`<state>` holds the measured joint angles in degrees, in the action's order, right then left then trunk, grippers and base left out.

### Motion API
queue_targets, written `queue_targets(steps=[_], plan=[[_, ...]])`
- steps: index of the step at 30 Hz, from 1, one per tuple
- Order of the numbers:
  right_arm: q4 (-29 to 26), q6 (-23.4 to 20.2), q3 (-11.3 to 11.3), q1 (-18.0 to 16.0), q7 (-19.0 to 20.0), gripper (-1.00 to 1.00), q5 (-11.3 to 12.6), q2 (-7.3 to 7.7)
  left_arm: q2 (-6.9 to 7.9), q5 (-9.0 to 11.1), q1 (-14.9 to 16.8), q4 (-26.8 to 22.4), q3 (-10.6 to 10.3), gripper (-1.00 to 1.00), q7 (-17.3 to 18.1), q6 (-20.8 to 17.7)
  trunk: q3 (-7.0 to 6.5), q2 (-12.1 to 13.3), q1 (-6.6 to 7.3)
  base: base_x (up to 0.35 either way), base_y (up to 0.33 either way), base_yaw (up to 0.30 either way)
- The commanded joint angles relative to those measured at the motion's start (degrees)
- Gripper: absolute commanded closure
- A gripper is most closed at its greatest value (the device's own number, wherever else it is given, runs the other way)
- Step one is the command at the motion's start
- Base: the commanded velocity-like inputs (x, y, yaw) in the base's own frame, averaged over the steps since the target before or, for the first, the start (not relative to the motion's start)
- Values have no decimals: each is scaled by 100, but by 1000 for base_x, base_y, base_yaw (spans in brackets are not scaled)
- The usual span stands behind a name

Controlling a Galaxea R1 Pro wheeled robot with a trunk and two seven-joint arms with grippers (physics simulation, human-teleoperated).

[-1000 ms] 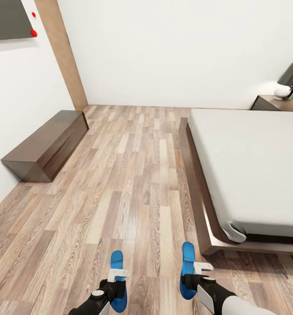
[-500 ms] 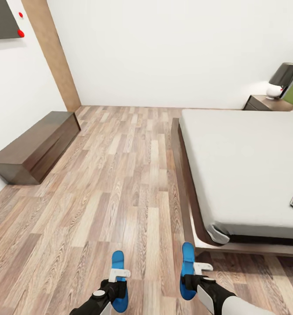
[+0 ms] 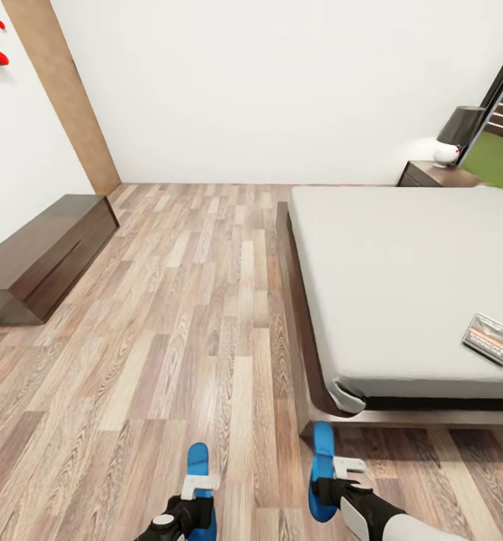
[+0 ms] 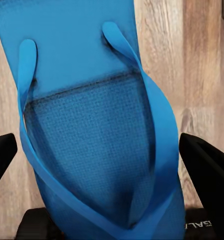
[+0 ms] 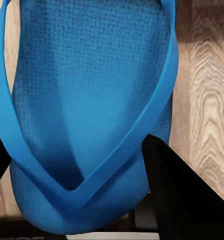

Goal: In the bedroom, move the book from the bed onto either nightstand, and place the two sandals side by side next to the bed.

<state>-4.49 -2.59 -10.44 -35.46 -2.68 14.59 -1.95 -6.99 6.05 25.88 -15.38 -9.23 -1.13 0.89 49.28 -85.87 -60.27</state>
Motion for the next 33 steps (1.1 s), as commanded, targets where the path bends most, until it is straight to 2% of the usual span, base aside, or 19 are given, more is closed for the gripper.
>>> queue_targets(steps=[1, 5, 9, 19, 33], plan=[[23, -19, -48, 1, -39, 100, 53, 1, 4, 54, -30, 35, -14, 100, -26, 43, 3, -2, 0, 0, 0, 0], [155, -116, -46, -4, -69, 100, 53, 9, 12, 155, -165, 172, 64, 100, -61, 63, 3, -2, 0, 1, -19, 0], [200, -131, -46, -5, -91, 100, 53, 17, 11, 225, -171, 185, 74, 100, -93, 61, 3, -2, 0, 59, -210, 0], [194, -131, -46, -5, -102, 100, 53, 19, 5, 237, -171, 189, 74, 100, -124, 60, 3, -2, 0, 82, -272, 0], [194, -137, -49, -5, -92, 100, 44, 19, 5, 239, -171, 193, 77, 100, -132, 60, 3, -2, 0, 3, -286, 0]])
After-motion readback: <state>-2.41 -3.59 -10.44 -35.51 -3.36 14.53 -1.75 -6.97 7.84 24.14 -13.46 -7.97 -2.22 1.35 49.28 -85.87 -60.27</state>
